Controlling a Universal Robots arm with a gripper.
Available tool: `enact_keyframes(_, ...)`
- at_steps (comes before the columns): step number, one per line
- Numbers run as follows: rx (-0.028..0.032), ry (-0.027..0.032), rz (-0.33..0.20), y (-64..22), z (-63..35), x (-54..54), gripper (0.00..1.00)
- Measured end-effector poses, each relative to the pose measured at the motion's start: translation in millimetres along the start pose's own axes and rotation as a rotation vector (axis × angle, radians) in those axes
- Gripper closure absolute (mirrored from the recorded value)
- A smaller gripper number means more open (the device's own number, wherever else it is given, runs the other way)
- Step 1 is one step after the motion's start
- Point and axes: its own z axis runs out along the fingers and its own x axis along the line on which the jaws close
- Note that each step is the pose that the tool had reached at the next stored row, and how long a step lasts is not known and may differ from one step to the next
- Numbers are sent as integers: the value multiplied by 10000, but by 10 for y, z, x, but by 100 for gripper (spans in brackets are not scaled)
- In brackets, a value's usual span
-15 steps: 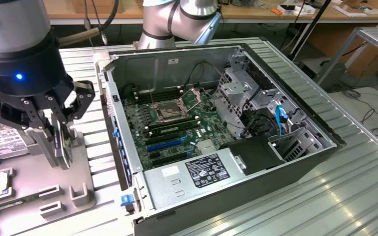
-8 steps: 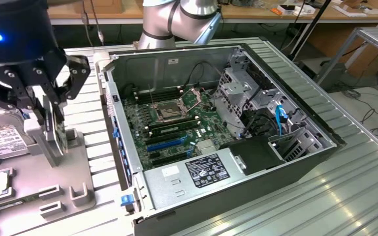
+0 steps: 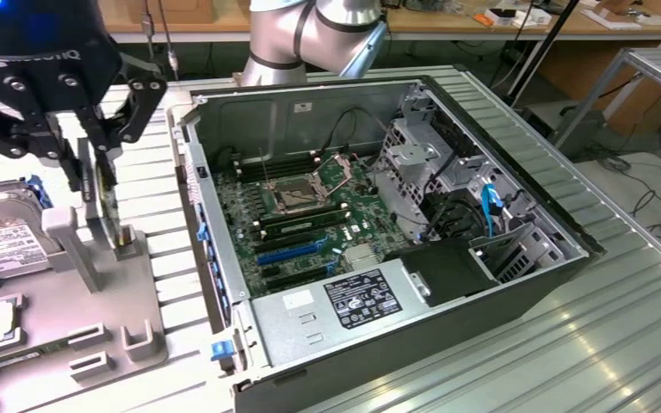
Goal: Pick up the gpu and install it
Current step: 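Pick up the gpu and move the gpu toward the slot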
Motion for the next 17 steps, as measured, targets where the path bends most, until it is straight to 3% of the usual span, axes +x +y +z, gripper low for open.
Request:
enact_keyframes(4,-1,-2,-2,-8,21,-319,73)
enact_keyframes(8,-2,-2,-1,-13,37,-527,73)
enact_keyframes(12,0,-1,-2,-22,61,-867,73)
enact_keyframes(17,-1,-1,0,-28,79,-1121,73)
